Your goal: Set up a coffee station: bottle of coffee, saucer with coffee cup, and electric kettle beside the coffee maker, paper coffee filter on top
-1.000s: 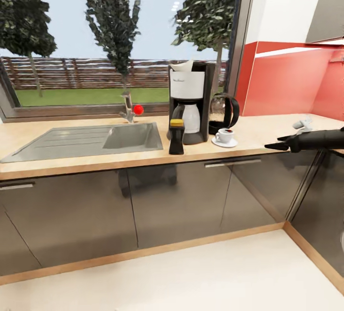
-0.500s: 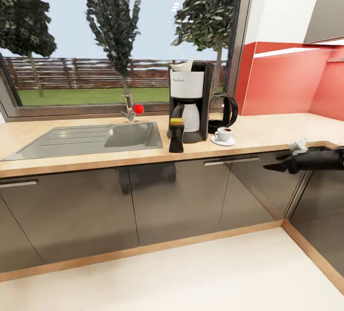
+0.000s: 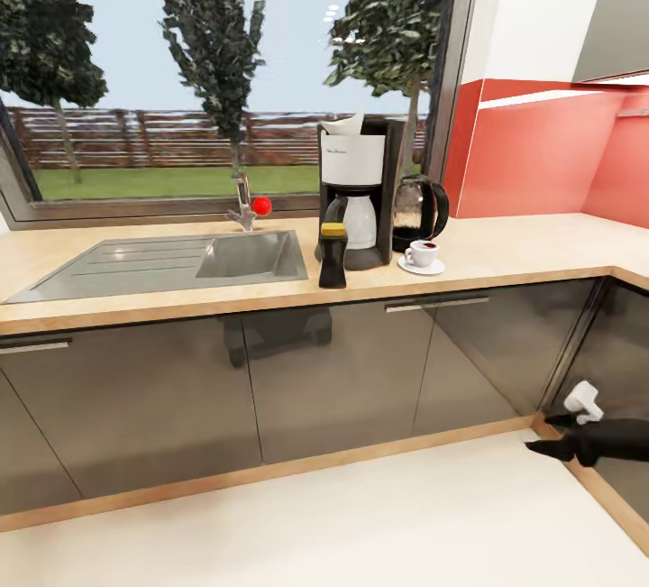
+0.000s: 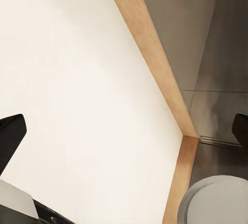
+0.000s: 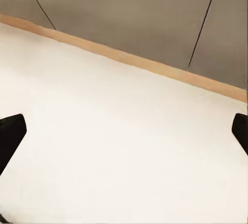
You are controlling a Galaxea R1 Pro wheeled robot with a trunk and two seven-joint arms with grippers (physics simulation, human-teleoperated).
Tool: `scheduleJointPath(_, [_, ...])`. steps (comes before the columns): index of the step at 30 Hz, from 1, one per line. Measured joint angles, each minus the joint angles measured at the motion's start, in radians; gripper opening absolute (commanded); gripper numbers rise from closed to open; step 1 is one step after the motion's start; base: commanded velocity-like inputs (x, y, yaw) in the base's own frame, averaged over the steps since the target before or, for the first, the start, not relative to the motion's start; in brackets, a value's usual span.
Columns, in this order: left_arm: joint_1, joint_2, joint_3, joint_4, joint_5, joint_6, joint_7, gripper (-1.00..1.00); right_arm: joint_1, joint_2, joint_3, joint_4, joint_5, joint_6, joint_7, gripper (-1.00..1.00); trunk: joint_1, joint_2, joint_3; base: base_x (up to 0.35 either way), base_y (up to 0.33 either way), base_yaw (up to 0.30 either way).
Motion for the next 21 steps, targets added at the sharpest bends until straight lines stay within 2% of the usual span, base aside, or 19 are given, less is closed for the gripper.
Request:
scheduleJointPath(6, [0.0, 0.0, 0.001, 0.0, 0.0, 0.0, 0.0, 1.0, 0.117, 0.001, -0.103, 0.221, 0.001, -0.236, -0.02, 1.0, 0.0, 0.0, 0.0, 0.0, 0.0, 0.0])
scheduleJointPath(7, [0.0, 0.0, 0.001, 0.0, 0.0, 0.0, 0.0, 1.0, 0.135, 0.0, -0.128, 0.31, 0.002, -0.314, -0.05, 1.0, 0.0, 0.0, 0.0, 0.0, 0.0, 0.0])
scheduleJointPath(8, [0.0, 0.0, 0.001, 0.0, 0.0, 0.0, 0.0, 1.0, 0.143, 0.0, -0.137, 0.368, 0.002, -0.349, -0.072, 1.0, 0.0, 0.0, 0.0, 0.0, 0.0, 0.0])
scheduleJointPath(9, [0.0, 0.0, 0.001, 0.001, 0.0, 0.0, 0.0, 1.0, 0.173, -0.001, -0.159, 0.503, 0.02, -0.512, -0.287, 1.0, 0.0, 0.0, 0.0, 0.0, 0.0, 0.0])
scheduleJointPath(10, [0.0, 0.0, 0.001, 0.001, 0.0, 0.0, 0.0, 1.0, 0.181, 0.0, -0.157, 0.728, 0.033, -0.551, -0.342, 1.0, 0.0, 0.0, 0.0, 0.0, 0.0, 0.0])
scheduleJointPath(11, [0.0, 0.0, 0.001, 0.001, 0.0, 0.0, 0.0, 1.0, 0.187, 0.001, -0.155, 0.848, 0.068, -0.614, -0.429, 1.0, 0.0, 0.0, 0.0, 0.0, 0.0, 0.0])
scheduleJointPath(14, [0.0, 0.0, 0.001, 0.002, 0.0, 0.0, 0.0, 1.0, 0.191, 0.006, -0.158, 0.953, 0.136, -0.685, -0.539, 1.0, 0.0, 0.0, 0.0, 0.0, 0.0, 0.0])
scheduleJointPath(15, [0.0, 0.0, 0.001, 0.002, 0.0, 0.0, 0.0, 1.0, 0.192, 0.014, -0.155, 1.005, 0.183, -0.712, -0.595, 1.0, 0.0, 0.0, 0.0, 0.0, 0.0, 0.0])
scheduleJointPath(17, [0.0, -0.001, 0.0, 0.002, 0.0, 0.0, 0.0, 1.0, 0.194, 0.032, -0.158, 1.057, 0.231, -0.736, -0.67, 1.0, 0.0, 0.0, 0.0, 0.0, 0.0, 0.0])
scheduleJointPath(20, [0.0, -0.001, 0.0, 0.002, 0.0, 0.0, 0.0, 1.0, 0.196, 0.048, -0.161, 1.085, 0.257, -0.747, -0.745, 1.0, 0.0, 0.0, 0.0, 0.0, 0.0, 0.0])
scheduleJointPath(21, [0.0, -0.001, -0.001, 0.002, 0.0, 0.0, 0.0, 1.0, 0.204, 0.059, -0.16, 1.101, 0.274, -0.753, -0.826, 1.0, 0.0, 0.0, 0.0, 0.0, 0.0, 0.0])
